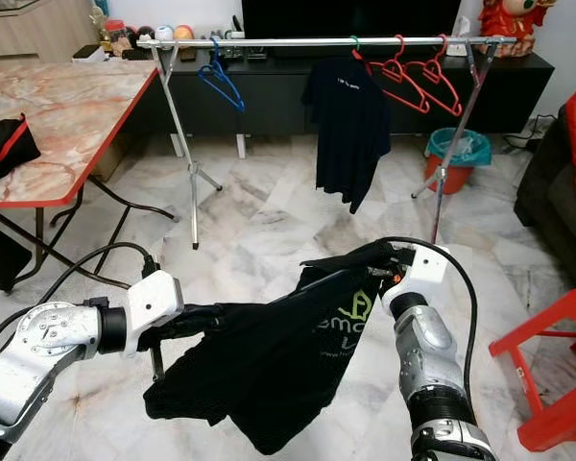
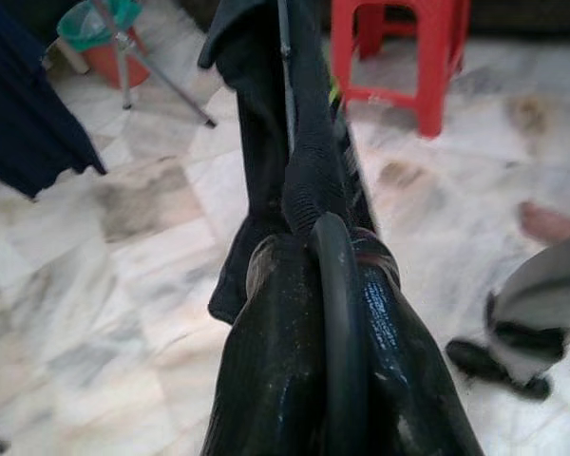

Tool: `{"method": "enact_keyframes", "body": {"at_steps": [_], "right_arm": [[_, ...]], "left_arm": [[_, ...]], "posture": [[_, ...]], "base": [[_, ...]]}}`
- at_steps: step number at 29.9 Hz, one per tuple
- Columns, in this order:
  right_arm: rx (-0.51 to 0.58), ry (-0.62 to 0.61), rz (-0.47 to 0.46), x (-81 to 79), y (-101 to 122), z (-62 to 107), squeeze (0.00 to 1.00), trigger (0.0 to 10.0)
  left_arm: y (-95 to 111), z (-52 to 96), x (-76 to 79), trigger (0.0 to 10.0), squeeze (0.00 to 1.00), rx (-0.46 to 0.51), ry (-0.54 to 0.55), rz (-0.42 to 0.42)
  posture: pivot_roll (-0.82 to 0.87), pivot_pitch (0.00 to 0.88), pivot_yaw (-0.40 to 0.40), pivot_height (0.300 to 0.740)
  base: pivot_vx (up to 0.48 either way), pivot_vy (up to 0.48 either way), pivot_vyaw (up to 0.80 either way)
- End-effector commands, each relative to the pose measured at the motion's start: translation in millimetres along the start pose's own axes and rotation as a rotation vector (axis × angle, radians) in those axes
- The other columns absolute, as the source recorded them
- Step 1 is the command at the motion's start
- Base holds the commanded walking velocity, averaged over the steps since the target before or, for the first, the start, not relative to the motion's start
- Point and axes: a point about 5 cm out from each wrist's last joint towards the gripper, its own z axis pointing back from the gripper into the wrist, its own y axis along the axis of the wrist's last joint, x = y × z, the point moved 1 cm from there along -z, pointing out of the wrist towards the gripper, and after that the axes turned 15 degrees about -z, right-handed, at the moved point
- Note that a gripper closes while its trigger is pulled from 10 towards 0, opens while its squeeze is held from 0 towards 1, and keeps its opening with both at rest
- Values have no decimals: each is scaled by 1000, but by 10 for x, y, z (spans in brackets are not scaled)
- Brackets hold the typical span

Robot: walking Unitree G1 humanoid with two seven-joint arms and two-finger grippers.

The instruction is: Hang hanger

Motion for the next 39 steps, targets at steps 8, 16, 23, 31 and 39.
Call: {"method": "enact_keyframes", "body": {"at_steps": [8,16,23,31,39], "right_arm": [[62,79,30,-139,186,-60,0,0],[51,85,34,-111,136,-5,0,0],[69,-20,50,41,206,-3,0,0],[103,-186,31,258,232,50,0,0],[60,-205,17,289,117,73,0,0]], "left_arm": [[-79,-13,-144,10000,0,-64,137,-40],[-13,72,-329,10000,0,16,269,-2],[140,126,-191,10000,0,164,138,78],[71,262,55,10000,0,121,-85,132],[131,223,-103,10000,0,170,36,114]], "posture": [[-86,0,11,740],[-83,0,13,740],[-82,0,10,740],[-78,0,11,740],[-77,0,8,740]], "base": [[0,0,0],[0,0,0],[0,0,0],[0,0,0],[0,0,0]]}}
